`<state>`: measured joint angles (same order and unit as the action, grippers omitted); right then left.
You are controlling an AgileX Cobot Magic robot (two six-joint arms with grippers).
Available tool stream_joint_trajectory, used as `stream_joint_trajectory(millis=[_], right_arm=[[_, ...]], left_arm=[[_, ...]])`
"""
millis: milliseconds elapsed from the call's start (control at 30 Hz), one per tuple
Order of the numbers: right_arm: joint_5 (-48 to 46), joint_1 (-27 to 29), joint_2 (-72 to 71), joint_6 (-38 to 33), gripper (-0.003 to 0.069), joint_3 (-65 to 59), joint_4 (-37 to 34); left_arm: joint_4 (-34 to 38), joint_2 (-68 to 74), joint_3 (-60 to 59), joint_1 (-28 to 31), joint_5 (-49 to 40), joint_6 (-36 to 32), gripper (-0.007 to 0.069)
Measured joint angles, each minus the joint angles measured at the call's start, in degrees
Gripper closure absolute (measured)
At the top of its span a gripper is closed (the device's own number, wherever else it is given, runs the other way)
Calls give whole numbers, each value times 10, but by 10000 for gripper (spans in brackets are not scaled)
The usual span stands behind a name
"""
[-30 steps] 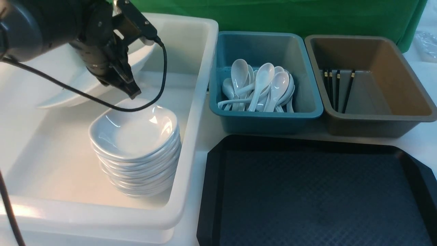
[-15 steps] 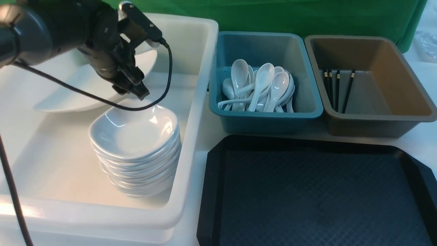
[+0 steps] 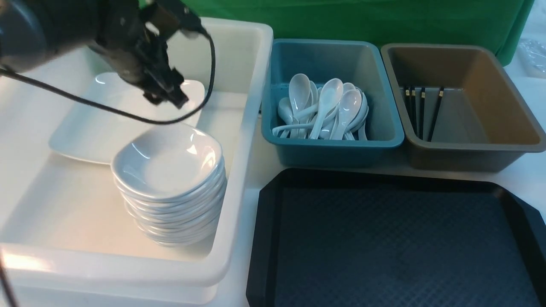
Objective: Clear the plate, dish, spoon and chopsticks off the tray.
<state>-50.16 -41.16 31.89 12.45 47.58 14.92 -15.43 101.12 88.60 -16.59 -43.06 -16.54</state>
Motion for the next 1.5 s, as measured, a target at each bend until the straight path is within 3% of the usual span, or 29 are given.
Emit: stream_joint_trajectory(millis=[100,233,400,533,733,867,1367,1500], right_arm=[[19,0,0,3,620,0,2],[25,0,0,10,617,0,2],[27,0,0,15,615,0,2],[27,0,0,18,617,0,0],[27,0,0,19,608,0,-1],[28,0,0,19,601,0,-1],[41,0,0,31,570,0,-1],[42,25,-1,31,566,0,-3]], left_arm=[[88,-84,-12,-13,14,7,388],[256,-237,-86,-32,73,-80,581],[389,-415,-262,-40,187,-155,617],[441,-550,-428,-40,280,-184,619],[457,-706,-590,-40,416,-191,619],[440,-777,-628,-40,464,-191,619],[357,-804,-644,-40,403,-191,619],[322,-804,-644,-40,403,-191,619]])
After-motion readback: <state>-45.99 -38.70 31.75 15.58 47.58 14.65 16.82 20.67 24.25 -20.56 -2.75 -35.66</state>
